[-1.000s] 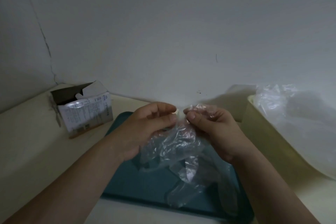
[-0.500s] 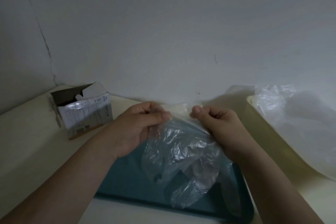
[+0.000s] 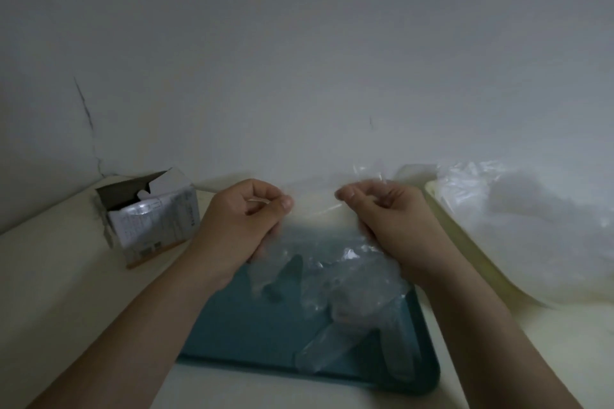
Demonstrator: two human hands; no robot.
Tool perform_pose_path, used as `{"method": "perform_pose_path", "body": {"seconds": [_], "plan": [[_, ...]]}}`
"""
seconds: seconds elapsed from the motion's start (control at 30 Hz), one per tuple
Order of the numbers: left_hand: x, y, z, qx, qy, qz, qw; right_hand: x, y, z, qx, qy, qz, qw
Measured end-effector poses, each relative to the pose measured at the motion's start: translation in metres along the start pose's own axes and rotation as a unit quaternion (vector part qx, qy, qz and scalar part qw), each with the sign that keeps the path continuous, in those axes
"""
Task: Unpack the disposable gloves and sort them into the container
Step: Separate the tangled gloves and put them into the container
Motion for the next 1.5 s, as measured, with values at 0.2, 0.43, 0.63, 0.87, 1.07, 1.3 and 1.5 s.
{"method": "perform_pose_path", "body": {"seconds": [0.2,0.43,0.63,0.87,1.07,1.3,1.5], "plan": [[0.006,0.032,0.001,-0.102,0.053,-0.053,0.992,0.011,-0.060,-0.057,0.118,-0.088,0.088,0.985],[0.042,0.147,-0.039,-0.287,0.061,-0.239,0.926,0.044,-0.088,-0.062,0.263,-0.068,-0.012,0.962],[0.026,0.145,-0.067,-0.277,-0.026,-0.208,0.938,0.083,-0.088,-0.028,0.256,-0.013,-0.163,0.953],[0.033,0.085,0.002,0.033,-0.069,-0.196,0.978,0.097,-0.065,-0.027,0.184,-0.091,-0.212,0.955],[0.058,0.068,0.036,0.265,-0.118,-0.230,0.929,0.086,-0.039,-0.024,0.086,-0.041,-0.207,0.974],[0.050,0.064,0.033,0.259,-0.101,-0.194,0.941,0.095,-0.009,-0.013,-0.148,0.054,-0.333,0.930],[0.059,0.074,0.036,0.181,-0.082,-0.219,0.955,0.086,0.001,-0.021,-0.043,-0.002,-0.253,0.967]]}}
Point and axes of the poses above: each hand's wrist, its own x-axis away from the middle knuckle, its own y-axis out of the palm, z = x × y, the point moved 9 cm from there along -x, towards the middle knuckle, and after that the axes turned 4 degrees about z, right-handed, at the moved point
